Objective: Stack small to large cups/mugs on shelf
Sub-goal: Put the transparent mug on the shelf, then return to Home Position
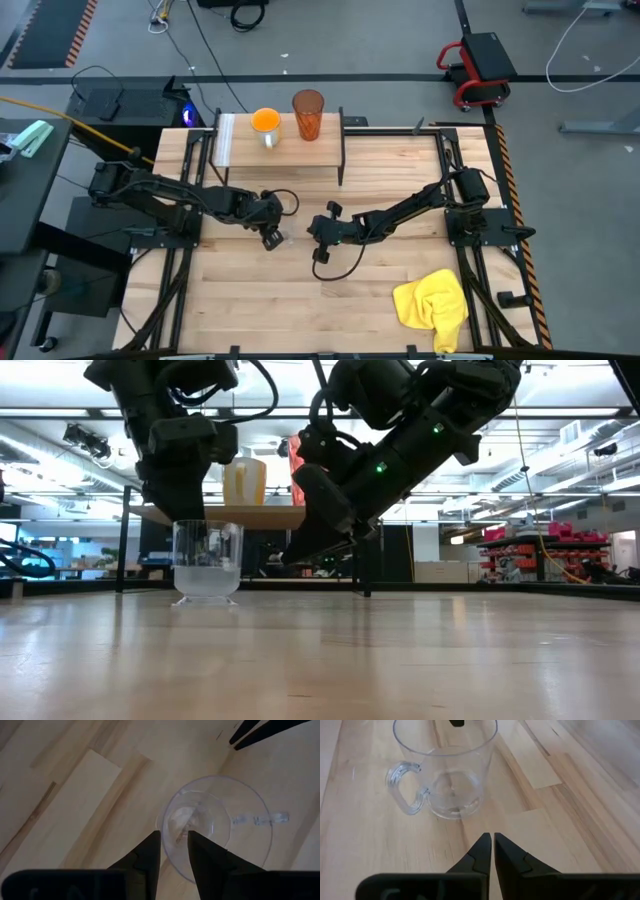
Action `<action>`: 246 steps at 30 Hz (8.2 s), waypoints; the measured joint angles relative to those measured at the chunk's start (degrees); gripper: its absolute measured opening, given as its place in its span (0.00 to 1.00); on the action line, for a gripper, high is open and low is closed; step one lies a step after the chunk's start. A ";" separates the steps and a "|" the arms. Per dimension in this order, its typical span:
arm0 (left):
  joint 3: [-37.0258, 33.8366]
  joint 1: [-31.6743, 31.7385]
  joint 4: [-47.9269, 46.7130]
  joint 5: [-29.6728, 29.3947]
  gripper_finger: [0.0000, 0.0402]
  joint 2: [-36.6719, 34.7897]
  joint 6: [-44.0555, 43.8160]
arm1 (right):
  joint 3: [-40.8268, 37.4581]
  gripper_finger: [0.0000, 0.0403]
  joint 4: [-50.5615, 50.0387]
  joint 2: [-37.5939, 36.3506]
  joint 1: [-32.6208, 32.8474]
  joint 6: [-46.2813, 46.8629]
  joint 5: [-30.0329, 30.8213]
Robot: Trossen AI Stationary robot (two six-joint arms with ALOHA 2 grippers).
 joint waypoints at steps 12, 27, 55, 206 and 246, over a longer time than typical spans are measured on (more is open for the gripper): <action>0.00 2.81 0.30 -0.24 0.10 0.00 2.68 | 0.00 0.07 0.20 -0.02 0.00 -0.20 0.00; 0.21 3.54 -0.68 1.58 0.02 -0.66 5.87 | 0.00 0.07 -0.84 -0.02 0.00 -0.63 0.02; 23.97 16.99 -41.70 -11.82 0.01 -8.30 11.16 | 0.00 0.07 -5.32 -0.02 0.04 0.22 0.02; -6.92 -2.97 -10.23 -11.39 0.05 -32.33 6.71 | 0.02 0.16 -24.35 -42.19 3.69 -1.24 -1.09; -7.26 -9.22 -6.94 -23.60 0.05 -32.33 7.51 | -29.17 0.27 -21.67 -73.65 25.53 3.96 26.89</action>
